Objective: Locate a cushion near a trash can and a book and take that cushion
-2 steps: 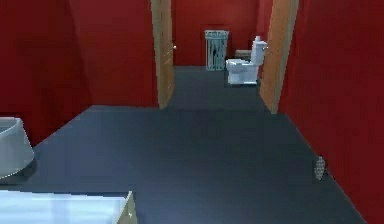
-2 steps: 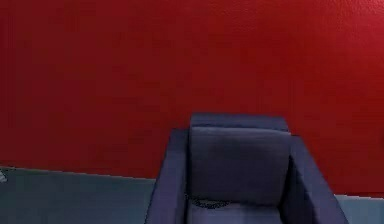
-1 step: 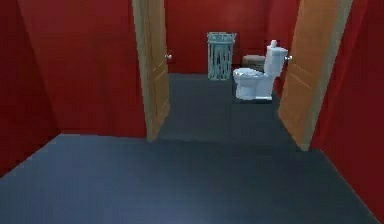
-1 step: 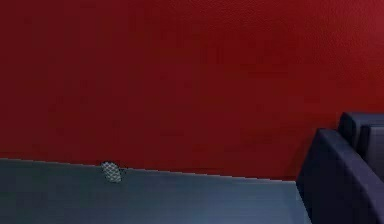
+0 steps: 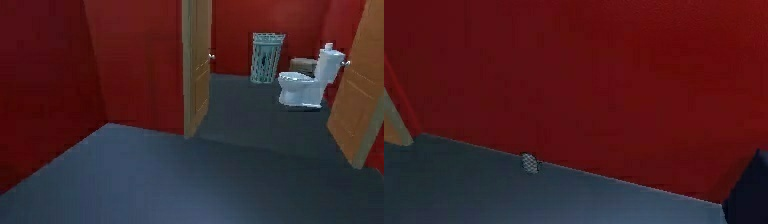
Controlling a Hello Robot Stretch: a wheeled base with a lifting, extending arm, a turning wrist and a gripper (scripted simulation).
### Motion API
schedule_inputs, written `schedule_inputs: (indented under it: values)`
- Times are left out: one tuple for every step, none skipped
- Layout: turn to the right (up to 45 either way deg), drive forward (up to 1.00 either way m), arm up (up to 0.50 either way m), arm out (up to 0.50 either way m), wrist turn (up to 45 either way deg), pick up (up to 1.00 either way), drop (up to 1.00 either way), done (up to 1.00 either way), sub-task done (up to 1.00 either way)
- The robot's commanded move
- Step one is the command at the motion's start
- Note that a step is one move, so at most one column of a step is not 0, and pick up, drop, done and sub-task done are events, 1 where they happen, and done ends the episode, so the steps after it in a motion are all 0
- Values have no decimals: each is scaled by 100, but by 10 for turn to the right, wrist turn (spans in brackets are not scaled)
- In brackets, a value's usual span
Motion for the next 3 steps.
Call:
schedule_inputs:
  values:
    - [0, 15, 0, 0, 0, 0, 0, 0, 0]
    - [-270, 0, 0, 0, 0, 0, 0, 0, 0]
    - [0, 25, 0, 0, 0, 0, 0, 0, 0]
